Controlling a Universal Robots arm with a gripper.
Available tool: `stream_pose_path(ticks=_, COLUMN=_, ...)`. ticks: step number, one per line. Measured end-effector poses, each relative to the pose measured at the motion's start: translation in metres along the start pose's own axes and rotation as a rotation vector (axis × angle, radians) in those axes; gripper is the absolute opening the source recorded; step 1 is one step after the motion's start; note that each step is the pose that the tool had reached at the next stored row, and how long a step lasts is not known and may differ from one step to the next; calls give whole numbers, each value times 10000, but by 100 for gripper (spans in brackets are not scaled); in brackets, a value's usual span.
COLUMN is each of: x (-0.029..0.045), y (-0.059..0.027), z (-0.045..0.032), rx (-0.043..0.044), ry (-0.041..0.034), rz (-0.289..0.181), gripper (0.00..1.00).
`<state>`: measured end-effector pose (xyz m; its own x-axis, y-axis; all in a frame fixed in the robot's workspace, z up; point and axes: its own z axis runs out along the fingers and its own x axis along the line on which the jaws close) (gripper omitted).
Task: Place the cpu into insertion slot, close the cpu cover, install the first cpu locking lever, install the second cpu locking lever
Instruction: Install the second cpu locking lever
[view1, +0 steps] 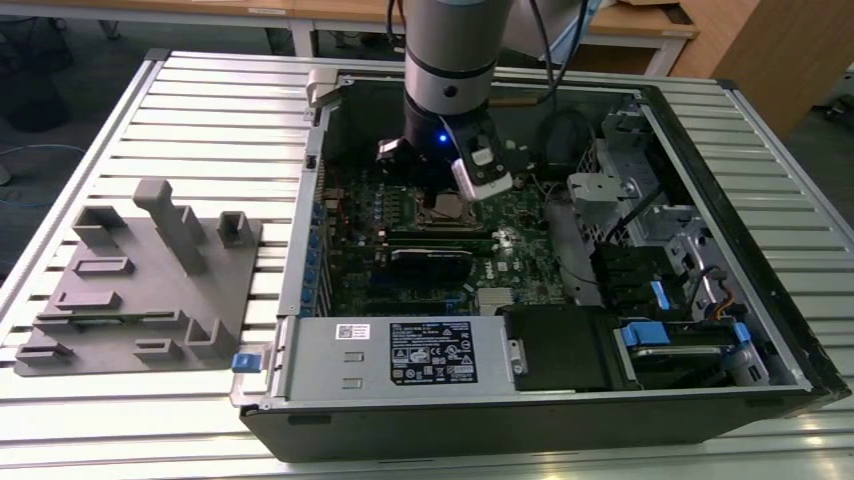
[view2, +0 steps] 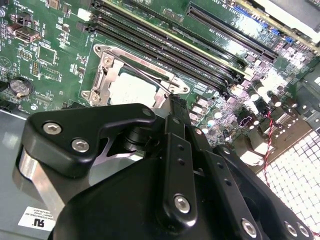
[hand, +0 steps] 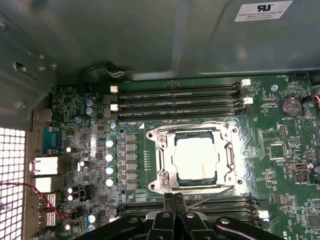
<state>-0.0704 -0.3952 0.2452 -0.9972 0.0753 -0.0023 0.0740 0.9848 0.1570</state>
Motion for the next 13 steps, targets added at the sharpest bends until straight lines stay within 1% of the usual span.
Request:
stream_pose_path(ticks=8, x=-7, y=-32, z=-3, rx=1, ry=0, rz=2, gripper=11)
stream_pose_path(ticks=10, x=-8, y=-41, z=8, rx=0, ry=-1, rz=2, gripper=11)
stream_pose_path(ticks=13, x=-9, y=-62, z=45, rx=0, ry=-1, rz=1, gripper=11)
